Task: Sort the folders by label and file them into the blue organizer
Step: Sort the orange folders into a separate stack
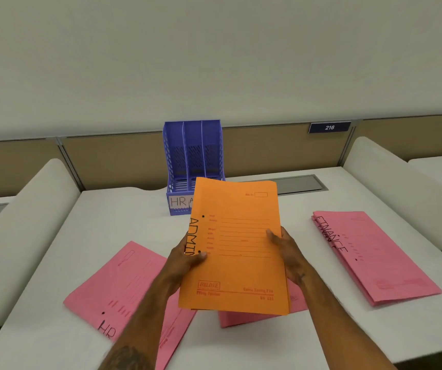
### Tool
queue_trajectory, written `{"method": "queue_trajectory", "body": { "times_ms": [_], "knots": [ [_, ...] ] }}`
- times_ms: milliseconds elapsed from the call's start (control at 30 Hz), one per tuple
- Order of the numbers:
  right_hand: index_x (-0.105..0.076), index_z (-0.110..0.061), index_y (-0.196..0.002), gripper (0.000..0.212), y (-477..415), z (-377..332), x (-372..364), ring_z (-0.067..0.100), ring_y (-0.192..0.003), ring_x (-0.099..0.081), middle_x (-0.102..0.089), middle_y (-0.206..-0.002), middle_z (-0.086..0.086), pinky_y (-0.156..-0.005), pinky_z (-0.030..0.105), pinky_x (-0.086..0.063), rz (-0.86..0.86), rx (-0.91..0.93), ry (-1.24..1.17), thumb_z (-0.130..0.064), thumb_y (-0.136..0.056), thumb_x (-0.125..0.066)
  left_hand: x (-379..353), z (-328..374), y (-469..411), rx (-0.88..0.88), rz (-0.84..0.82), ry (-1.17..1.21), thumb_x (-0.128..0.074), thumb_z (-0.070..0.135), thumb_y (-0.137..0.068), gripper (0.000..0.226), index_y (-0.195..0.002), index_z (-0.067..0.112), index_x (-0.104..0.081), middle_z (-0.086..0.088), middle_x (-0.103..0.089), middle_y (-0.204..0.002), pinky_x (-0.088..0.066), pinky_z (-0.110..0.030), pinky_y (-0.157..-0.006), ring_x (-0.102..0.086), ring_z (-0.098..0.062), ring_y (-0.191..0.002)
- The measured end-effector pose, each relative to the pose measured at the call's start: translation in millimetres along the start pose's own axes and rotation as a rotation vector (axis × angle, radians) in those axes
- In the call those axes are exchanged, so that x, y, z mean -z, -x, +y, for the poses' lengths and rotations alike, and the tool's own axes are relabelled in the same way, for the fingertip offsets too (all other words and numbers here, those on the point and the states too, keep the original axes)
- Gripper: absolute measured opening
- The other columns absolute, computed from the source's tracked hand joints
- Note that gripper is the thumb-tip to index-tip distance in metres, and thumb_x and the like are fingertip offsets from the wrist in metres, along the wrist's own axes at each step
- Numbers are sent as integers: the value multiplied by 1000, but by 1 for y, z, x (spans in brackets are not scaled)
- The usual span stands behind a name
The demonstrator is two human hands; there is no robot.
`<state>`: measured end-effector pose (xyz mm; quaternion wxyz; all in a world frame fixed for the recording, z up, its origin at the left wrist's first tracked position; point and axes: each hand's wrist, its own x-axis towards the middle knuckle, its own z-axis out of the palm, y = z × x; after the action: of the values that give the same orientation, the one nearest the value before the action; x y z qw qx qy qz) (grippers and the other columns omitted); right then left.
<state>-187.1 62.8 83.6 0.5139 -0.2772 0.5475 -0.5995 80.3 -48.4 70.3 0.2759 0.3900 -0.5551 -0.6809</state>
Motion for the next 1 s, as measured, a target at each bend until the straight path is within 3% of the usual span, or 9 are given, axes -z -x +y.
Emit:
{"method": "queue_trajectory", "body": {
  "times_ms": [133, 300, 400, 500, 567, 700, 767, 867, 1000],
  "knots": [
    [-45, -19, -134, 60, -4, -3, 23, 34, -105, -67, -65, -124, 12, -83, 56, -56, 23, -6, -4, -20, -82, -75, -25, 2, -11, -22, 34, -27, -72, 20, -88, 54, -135, 36, -50, 2, -72, -116, -61, -46, -78, -73, -24, -99],
    [-50, -21, -131, 59, -11, -14, 60, 35, -106, -67, -66, -123, 11, -84, 56, -55, 10, -17, -14, -19, -79, -78, -59, 4, -21, -10, 51, -17, -70, 27, -89, 51, -135, 35, -50, 2, -73, -114, -61, -44, -76, -73, -24, -96],
    [-53, -21, -128, 56, -16, -23, 82, 35, -105, -67, -67, -122, 12, -84, 58, -55, 17, -26, 13, -18, -78, -78, -78, 3, -28, 51, 42, -13, -67, 49, -86, 47, -130, 38, -56, -1, -72, -118, -59, -51, -85, -73, -24, -98],
    [-54, -24, -125, 52, -22, -30, 105, 34, -102, -69, -69, -119, 10, -79, 54, -57, 19, -31, 11, -17, -79, -76, -92, -3, -32, 155, 83, 54, -41, 77, -84, 69, -135, 35, -55, -2, -69, -122, -54, -50, -93, -67, -25, -110],
    [-55, -26, -125, 50, -25, -33, 122, 34, -102, -69, -69, -119, 10, -76, 53, -57, 18, -36, 6, -15, -80, -75, -98, -14, -35, 231, 172, 74, -30, 79, -85, 83, -147, 26, -40, -5, -64, -126, -51, -50, -96, -61, -26, -114],
    [-50, -29, -131, 57, -26, -33, 155, 35, -102, -68, -68, -120, 10, -75, 54, -58, 52, -54, 26, -15, -81, -73, -106, -46, -41, 375, 399, -466, -51, 74, -83, 94, -148, 8, -35, -19, -42, -148, -42, -53, -105, -43, -37, -133],
    [-51, -30, -131, 59, -28, -33, 169, 36, -104, -67, -68, -121, 10, -79, 58, -56, 58, -62, 38, -17, -79, -74, -112, -61, -41, 463, 492, -729, -61, 74, -76, 102, -146, 7, -33, -21, -37, -147, -41, -53, -103, -36, -40, -135],
    [-48, -24, -136, 60, -28, -32, 183, 39, -107, -65, -66, -123, 12, -87, 64, -51, 67, -76, 68, -16, -82, -73, -125, -80, -35, 552, 525, -851, -73, 72, -65, 103, -136, 9, -36, -18, -41, -136, -45, -51, -97, -40, -36, -128],
    [-50, -22, -134, 59, -29, -32, 198, 39, -107, -65, -66, -123, 13, -87, 64, -51, 63, -97, 66, -18, -80, -74, -140, -102, -31, 600, 556, -974, -84, 62, -57, 99, -128, 11, -39, -13, -45, -126, -50, -47, -94, -46, -32, -121]
  ]
}}
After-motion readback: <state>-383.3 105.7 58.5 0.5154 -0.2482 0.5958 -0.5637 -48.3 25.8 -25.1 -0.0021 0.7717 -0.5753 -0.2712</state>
